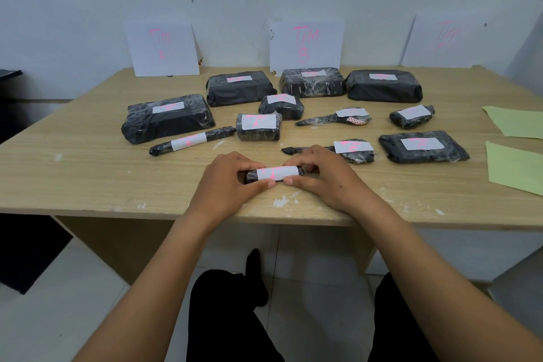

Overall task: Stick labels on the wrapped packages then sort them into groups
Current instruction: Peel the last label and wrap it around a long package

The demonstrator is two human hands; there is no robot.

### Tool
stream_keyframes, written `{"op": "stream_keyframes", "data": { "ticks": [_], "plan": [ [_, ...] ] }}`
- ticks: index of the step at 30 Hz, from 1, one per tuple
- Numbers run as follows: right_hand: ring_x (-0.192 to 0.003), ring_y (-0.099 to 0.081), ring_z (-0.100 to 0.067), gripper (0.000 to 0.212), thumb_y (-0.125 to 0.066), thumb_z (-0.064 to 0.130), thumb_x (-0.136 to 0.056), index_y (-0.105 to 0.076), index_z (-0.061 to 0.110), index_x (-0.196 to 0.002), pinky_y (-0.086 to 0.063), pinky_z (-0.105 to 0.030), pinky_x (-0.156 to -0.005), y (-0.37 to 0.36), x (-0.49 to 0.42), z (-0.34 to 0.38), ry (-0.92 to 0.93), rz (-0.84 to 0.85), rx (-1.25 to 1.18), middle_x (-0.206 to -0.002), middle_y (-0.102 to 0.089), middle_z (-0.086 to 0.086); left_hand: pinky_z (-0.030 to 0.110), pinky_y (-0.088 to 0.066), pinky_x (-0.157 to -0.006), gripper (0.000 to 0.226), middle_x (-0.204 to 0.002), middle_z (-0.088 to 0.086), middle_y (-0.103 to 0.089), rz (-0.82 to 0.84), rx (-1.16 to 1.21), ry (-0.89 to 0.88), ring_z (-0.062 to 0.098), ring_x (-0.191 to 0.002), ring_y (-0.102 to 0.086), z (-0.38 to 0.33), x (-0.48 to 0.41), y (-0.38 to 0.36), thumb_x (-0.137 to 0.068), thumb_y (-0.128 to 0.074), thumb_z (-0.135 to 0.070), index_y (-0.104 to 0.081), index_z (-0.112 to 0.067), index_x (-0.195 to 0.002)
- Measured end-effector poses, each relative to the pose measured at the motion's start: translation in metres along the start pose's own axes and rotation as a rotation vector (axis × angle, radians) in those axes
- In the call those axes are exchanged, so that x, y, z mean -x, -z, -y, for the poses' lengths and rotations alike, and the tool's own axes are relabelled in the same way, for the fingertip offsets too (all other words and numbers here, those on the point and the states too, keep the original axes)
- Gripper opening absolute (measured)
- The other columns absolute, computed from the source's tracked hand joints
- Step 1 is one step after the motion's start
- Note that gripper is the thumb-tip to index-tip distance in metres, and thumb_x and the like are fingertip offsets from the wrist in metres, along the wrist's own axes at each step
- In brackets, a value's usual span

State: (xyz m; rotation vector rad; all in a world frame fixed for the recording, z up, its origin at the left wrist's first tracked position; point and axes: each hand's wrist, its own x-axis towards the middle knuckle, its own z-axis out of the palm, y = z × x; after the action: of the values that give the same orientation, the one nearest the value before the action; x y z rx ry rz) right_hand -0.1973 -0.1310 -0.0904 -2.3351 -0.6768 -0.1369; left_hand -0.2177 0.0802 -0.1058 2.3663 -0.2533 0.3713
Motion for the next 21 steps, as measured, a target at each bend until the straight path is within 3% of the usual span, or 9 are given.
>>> {"op": "stream_keyframes", "data": {
  "ticks": [4,7,10,14,21],
  "plan": [
    [-0.081,-0.049,-0.007,0.022,-0.076,0.029,-0.078,-0.067,0.024,-0.097,-0.037,-0.015,-0.067,-0.002,0.002,-0.002,-0.028,-0.050,-0.033,-0.087,-0.054,0.011,0.036,-0.043,-0.095,0.041,-0.103,-0.013,-0.057,0.046,0.037,-0.091,0.014,-0.104,-0.052,0.003,0.001,0.001,-0.078,-0.074,-0.037,-0.064,-0.037,-0.117],
    [-0.080,-0.049,-0.007,0.022,-0.075,0.028,-0.079,-0.067,0.023,-0.099,-0.036,-0.017,-0.067,-0.002,0.002,-0.001,0.008,-0.034,-0.010,-0.089,-0.057,0.011,0.030,-0.040,-0.099,0.041,-0.116,-0.013,-0.057,0.057,0.023,-0.178,0.013,-0.113,-0.049,-0.001,0.004,0.000,-0.082,-0.072,-0.029,-0.062,-0.032,-0.122],
    [-0.079,-0.050,-0.005,0.027,-0.074,0.031,-0.079,-0.067,0.026,-0.105,-0.036,-0.020,-0.070,-0.001,0.003,0.000,0.037,-0.027,0.010,-0.095,-0.061,0.008,0.033,-0.045,-0.090,0.035,-0.109,-0.018,-0.061,0.078,0.037,-0.167,0.009,-0.104,-0.053,-0.003,0.005,-0.001,-0.082,-0.069,-0.037,-0.064,-0.039,-0.117],
    [-0.073,-0.049,0.001,0.038,-0.073,0.035,-0.080,-0.067,0.027,-0.116,-0.033,-0.009,-0.065,-0.002,0.004,0.001,0.071,-0.036,0.042,-0.084,-0.056,0.015,0.028,-0.045,-0.083,0.033,-0.098,-0.021,-0.062,0.090,0.038,-0.126,0.002,-0.094,-0.054,-0.005,0.006,0.000,-0.083,-0.067,-0.040,-0.063,-0.041,-0.116],
    [-0.076,-0.051,-0.009,0.026,-0.072,0.034,-0.081,-0.072,0.027,-0.106,-0.036,-0.024,-0.068,-0.004,0.004,0.004,0.037,-0.062,0.062,-0.085,-0.056,0.002,0.019,-0.041,-0.078,0.032,-0.101,-0.012,-0.065,0.076,0.021,-0.111,0.002,-0.092,-0.056,-0.007,0.004,0.000,-0.083,-0.070,-0.035,-0.068,-0.030,-0.114]
  ]
}}
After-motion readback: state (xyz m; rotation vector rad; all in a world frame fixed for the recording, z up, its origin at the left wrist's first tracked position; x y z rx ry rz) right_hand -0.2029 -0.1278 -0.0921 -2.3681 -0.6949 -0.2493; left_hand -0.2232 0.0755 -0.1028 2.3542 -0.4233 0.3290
